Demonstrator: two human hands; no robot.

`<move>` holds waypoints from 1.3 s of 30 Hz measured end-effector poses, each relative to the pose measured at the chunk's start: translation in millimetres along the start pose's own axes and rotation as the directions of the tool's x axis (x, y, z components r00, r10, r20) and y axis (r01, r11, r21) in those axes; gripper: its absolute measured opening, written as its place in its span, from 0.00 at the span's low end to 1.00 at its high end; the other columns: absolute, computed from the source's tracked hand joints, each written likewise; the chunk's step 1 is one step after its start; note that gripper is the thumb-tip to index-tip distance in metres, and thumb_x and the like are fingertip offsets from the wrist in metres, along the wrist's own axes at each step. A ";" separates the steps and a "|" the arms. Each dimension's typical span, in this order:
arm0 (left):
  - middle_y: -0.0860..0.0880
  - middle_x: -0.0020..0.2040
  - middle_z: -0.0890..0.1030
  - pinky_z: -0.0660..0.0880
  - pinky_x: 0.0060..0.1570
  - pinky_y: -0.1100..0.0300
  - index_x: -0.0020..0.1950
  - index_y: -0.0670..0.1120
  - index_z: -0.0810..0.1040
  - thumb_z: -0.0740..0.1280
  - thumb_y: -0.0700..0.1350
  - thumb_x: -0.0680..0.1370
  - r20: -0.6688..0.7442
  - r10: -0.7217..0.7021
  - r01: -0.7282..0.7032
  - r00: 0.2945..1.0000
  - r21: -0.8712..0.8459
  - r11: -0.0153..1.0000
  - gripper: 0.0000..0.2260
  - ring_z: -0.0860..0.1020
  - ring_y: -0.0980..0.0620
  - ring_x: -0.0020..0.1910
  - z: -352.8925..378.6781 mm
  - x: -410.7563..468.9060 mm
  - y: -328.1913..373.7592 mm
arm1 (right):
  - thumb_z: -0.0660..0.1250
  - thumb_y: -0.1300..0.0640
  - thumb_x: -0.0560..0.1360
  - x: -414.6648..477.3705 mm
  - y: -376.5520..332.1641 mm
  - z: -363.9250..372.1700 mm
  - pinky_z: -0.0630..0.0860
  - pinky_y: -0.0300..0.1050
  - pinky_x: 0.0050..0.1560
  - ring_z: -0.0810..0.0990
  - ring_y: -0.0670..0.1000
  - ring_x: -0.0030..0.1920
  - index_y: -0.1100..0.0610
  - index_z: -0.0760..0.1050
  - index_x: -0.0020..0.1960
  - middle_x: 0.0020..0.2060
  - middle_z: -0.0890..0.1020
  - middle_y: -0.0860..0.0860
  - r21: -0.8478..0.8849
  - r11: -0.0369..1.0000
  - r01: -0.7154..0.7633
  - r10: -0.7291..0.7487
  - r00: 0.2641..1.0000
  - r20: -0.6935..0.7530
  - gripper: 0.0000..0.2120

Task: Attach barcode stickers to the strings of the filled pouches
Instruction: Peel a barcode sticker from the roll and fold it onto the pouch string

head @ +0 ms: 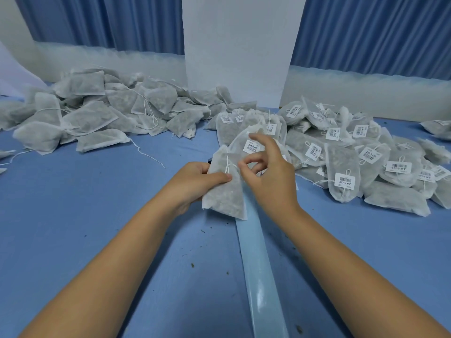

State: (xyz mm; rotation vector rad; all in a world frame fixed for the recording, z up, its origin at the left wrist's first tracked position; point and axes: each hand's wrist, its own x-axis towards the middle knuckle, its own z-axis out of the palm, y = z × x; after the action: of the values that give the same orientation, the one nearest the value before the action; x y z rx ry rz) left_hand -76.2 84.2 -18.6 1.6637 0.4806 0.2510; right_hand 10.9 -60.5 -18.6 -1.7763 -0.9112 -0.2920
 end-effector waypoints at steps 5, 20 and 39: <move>0.48 0.41 0.86 0.77 0.34 0.65 0.46 0.43 0.83 0.73 0.44 0.76 -0.001 0.083 -0.083 0.997 0.014 0.996 0.04 0.84 0.54 0.39 1.7 -1.9 0.4 | 0.72 0.58 0.73 -0.5 -1.8 3.5 0.73 0.33 0.41 0.78 0.44 0.35 0.46 0.75 0.55 0.38 0.82 0.41 -0.001 1.000 -0.016 0.016 0.998 0.053 0.14; 0.48 0.38 0.81 0.75 0.39 0.61 0.44 0.42 0.84 0.73 0.50 0.73 0.008 0.142 -0.142 0.990 -0.025 0.990 0.11 0.79 0.53 0.39 1.5 -5.9 4.2 | 0.62 0.57 0.81 0.9 -6.4 0.3 0.68 0.41 0.63 0.76 0.47 0.57 0.56 0.84 0.53 0.50 0.79 0.46 0.033 0.999 0.015 -0.025 0.951 0.307 0.11; 0.50 0.42 0.86 0.78 0.37 0.65 0.40 0.49 0.86 0.68 0.51 0.80 -0.130 0.147 -0.175 0.981 -0.241 0.955 0.12 0.82 0.56 0.39 7.3 -12.1 13.2 | 0.70 0.51 0.76 11.1 -12.0 -5.4 0.73 0.33 0.30 0.78 0.41 0.29 0.51 0.83 0.38 0.31 0.81 0.44 0.462 0.709 -0.533 0.403 0.844 0.354 0.09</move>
State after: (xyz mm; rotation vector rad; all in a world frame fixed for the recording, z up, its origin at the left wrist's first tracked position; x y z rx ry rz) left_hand -81.6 71.1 -5.4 1.4452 0.3785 0.5072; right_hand 11.3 -58.7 -1.5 -1.4414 -0.5734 0.4857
